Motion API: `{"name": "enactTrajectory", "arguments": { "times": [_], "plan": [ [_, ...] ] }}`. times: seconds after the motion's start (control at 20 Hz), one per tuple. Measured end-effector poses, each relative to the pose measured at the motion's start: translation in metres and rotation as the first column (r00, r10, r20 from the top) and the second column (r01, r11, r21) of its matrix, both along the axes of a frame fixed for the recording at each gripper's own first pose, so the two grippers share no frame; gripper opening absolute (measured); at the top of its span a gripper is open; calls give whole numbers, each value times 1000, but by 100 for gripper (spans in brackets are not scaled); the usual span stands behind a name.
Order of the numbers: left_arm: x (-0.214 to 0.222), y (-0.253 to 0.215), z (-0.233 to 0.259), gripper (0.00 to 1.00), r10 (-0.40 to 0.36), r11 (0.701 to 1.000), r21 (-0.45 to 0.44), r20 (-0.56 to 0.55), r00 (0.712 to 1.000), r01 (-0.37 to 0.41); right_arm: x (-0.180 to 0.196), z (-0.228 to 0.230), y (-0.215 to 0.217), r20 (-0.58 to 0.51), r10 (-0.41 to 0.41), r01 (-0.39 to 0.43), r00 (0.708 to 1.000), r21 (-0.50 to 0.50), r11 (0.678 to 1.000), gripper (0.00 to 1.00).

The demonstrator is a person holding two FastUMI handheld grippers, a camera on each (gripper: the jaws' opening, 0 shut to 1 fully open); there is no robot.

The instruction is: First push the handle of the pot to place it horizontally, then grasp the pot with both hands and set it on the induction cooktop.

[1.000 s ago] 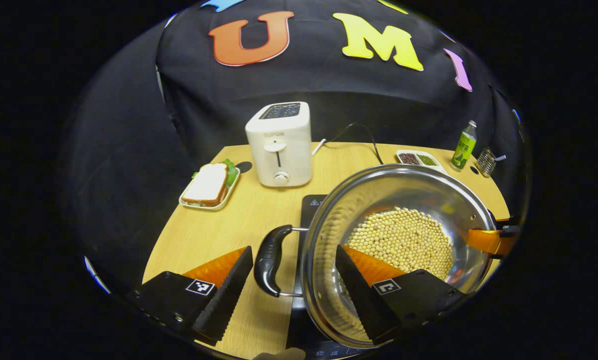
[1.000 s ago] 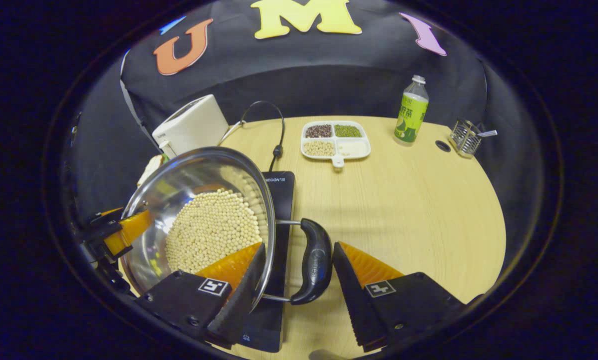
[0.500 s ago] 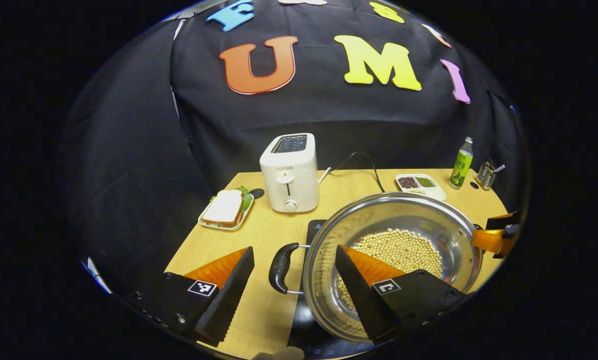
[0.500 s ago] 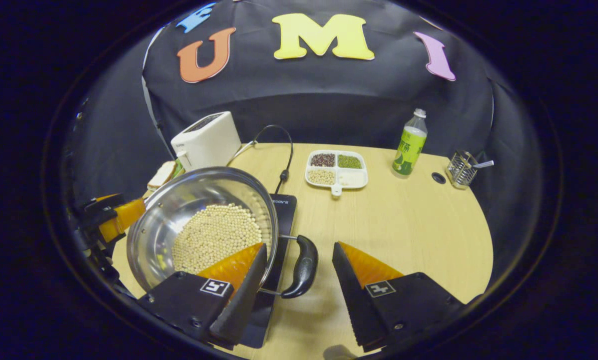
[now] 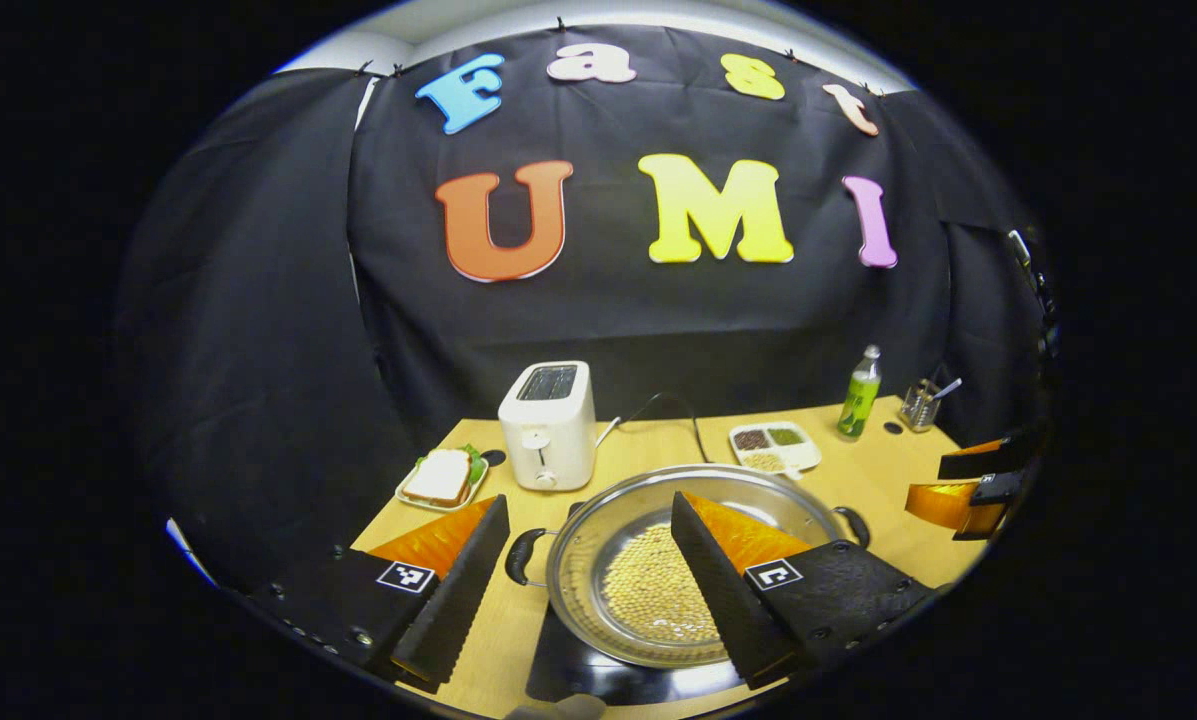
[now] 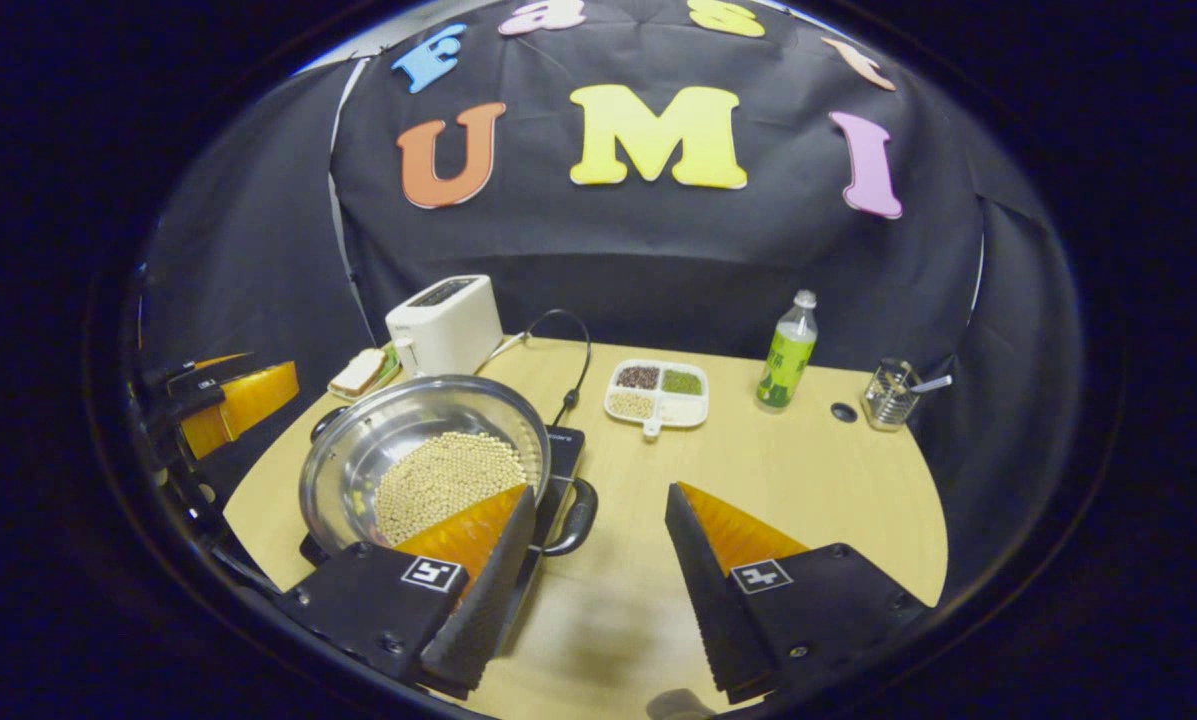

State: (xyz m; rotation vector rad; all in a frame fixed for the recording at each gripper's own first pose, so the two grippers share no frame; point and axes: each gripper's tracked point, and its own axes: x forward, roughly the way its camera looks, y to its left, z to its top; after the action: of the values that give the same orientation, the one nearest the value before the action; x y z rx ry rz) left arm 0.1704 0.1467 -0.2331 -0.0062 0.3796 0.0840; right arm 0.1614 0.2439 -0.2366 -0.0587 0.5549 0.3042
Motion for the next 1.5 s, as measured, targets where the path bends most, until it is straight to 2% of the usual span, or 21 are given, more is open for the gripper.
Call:
{"name": "enactTrajectory", "arguments": {
  "times": [0.25, 0.3, 0.35, 0.4, 0.65, 0.95, 1.15, 1.5],
  "plan": [
    [-44, -57, 81, 97, 0, 1000, 3, 118, 993, 0, -40, 73, -57, 140, 16, -20, 990, 28, 999, 85],
    [-54, -71, 100, 97, -1, 1000, 6, 146, 989, 0, -50, 86, -71, 159, 23, -28, 987, 32, 999, 90],
    [-63, -86, 117, 97, -7, 1000, 5, 173, 985, 6, -61, 104, -89, 180, 18, -28, 983, 53, 998, 100],
    [-70, -100, 132, 97, -9, 1000, 3, 194, 981, 8, -68, 118, -103, 201, 13, -27, 979, 70, 997, 100],
    [-108, -171, 193, 96, -20, 999, -27, 282, 959, 28, -103, 192, -196, 325, -71, 22, 943, 153, 988, 100],
    [-137, -233, 222, 96, -45, 997, -46, 320, 946, 63, -133, 236, -291, 406, -209, 119, 890, 236, 964, 99],
    [-145, -250, 227, 96, -58, 996, -45, 326, 944, 77, -144, 240, -320, 416, -238, 147, 878, 239, 960, 97],
    [-139, -255, 234, 96, -59, 995, -61, 324, 944, 83, -149, 243, -323, 428, -217, 123, 877, 236, 964, 99]
  ]
}}
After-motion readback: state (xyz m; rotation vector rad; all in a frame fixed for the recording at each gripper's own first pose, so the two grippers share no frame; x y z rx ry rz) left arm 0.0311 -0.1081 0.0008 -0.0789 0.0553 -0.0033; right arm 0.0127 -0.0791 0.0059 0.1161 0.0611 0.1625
